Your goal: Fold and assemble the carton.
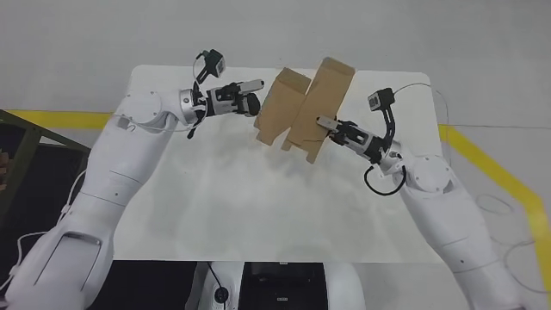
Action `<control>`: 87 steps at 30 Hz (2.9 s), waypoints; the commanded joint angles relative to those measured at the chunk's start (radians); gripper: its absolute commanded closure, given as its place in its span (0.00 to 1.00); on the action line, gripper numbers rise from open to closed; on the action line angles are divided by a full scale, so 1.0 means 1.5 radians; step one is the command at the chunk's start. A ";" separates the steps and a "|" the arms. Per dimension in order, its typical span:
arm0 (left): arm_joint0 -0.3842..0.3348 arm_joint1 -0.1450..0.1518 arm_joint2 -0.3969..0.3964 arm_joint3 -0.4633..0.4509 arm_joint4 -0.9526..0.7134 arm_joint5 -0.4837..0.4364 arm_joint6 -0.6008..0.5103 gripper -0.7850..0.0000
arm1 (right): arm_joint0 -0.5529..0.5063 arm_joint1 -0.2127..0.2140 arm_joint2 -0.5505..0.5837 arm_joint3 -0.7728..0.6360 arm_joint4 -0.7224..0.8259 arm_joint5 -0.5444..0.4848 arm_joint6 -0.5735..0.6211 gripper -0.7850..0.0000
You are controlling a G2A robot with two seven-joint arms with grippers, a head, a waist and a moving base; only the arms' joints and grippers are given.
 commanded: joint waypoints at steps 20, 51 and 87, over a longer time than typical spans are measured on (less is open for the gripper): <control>-0.006 -0.018 0.043 -0.007 0.026 0.005 0.016 0.76 | 0.023 -0.020 -0.024 0.047 0.022 -0.013 -0.027 1.00; -0.072 -0.021 0.024 0.074 0.015 -0.038 -0.166 1.00 | 0.050 -0.013 0.018 0.130 0.072 -0.146 0.229 0.00; -0.103 -0.034 0.074 0.095 -0.006 -0.076 -0.288 0.94 | 0.076 -0.003 -0.026 0.145 0.178 -0.138 0.307 1.00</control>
